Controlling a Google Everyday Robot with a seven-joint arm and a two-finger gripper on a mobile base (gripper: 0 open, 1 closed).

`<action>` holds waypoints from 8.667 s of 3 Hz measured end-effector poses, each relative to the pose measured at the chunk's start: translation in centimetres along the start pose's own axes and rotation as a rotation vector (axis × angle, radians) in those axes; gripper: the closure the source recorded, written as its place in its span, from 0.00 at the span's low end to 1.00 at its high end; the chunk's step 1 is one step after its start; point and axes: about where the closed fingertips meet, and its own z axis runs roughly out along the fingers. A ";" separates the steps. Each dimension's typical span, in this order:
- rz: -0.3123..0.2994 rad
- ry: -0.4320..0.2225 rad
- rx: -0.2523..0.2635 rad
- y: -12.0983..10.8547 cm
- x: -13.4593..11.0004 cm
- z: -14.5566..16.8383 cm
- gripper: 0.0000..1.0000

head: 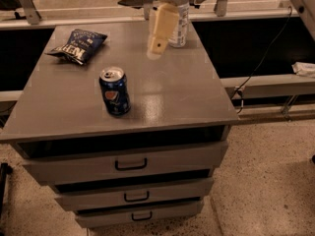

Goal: Move blue chip bag near pepsi can

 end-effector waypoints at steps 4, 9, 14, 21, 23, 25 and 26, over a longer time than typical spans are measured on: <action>-0.100 -0.079 0.091 -8.0 0.0 9.3 0.00; 0.348 -0.268 0.059 -11.1 -4.4 25.6 0.00; 0.656 -0.291 0.091 -12.0 -4.4 30.9 0.35; 0.400 -0.201 0.078 -2.0 2.4 19.0 1.00; 0.429 -0.129 0.056 3.0 6.2 15.6 1.00; 0.400 -0.097 -0.005 4.8 8.3 13.7 1.00; 0.368 -0.091 -0.054 5.0 9.0 13.2 0.83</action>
Offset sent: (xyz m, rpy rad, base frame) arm 0.0479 0.0225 -0.0227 0.0499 -0.0541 -0.0264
